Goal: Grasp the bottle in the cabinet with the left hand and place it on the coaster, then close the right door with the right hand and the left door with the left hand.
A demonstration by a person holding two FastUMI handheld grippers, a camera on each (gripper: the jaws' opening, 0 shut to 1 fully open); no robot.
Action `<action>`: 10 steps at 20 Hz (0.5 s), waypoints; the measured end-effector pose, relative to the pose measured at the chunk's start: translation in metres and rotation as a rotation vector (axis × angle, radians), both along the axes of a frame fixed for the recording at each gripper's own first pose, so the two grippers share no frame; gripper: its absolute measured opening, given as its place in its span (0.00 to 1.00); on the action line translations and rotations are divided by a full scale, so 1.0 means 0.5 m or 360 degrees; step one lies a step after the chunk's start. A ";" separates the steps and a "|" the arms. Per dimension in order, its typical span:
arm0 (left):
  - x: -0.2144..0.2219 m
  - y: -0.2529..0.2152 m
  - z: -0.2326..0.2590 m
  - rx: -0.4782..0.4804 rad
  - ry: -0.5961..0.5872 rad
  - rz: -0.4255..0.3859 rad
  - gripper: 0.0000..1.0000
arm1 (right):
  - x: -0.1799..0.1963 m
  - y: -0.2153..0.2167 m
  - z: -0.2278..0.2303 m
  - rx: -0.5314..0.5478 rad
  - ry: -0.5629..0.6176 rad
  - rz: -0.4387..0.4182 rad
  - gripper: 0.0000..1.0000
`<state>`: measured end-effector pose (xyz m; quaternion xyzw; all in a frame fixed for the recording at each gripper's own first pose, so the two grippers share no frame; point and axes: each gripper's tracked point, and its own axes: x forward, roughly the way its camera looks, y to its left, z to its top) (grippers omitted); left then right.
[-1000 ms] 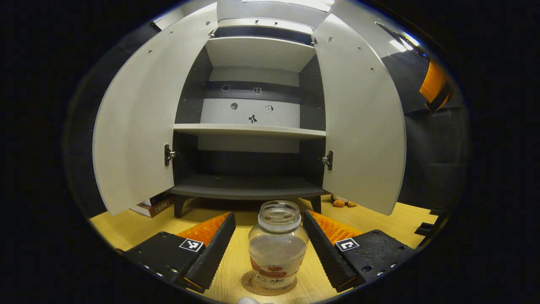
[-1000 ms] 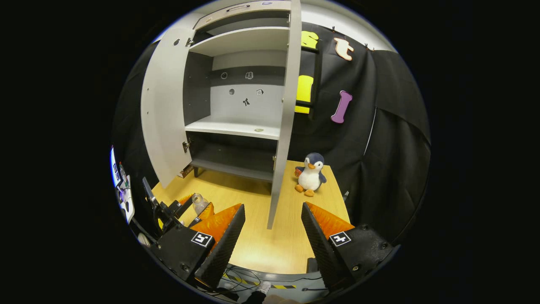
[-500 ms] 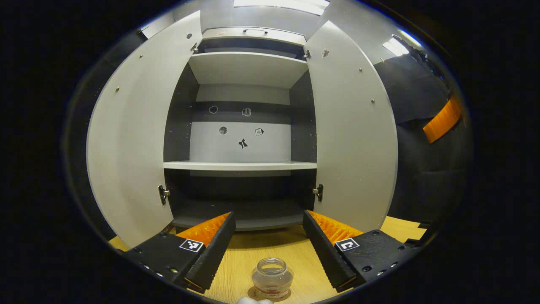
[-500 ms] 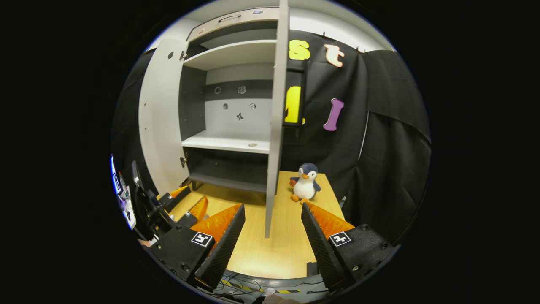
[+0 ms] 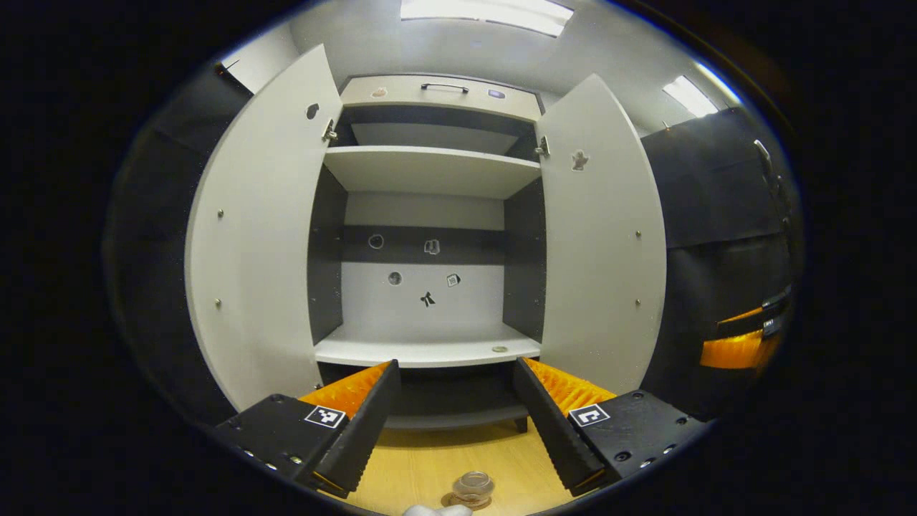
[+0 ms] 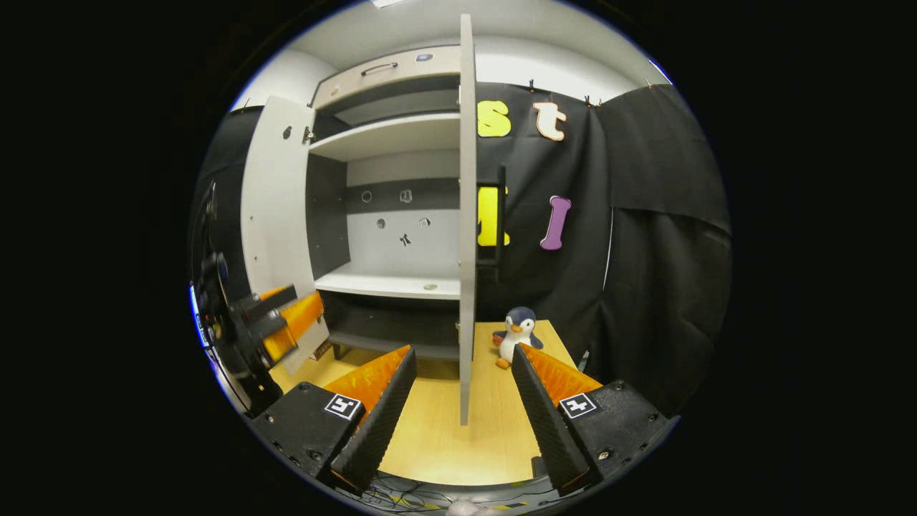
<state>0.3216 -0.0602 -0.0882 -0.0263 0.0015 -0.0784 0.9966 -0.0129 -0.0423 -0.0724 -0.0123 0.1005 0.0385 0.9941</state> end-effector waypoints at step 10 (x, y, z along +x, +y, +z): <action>-0.189 0.202 0.039 0.0087 0.0056 0.0234 0.97 | -0.028 -0.026 0.038 0.0011 -0.0080 -0.0091 0.83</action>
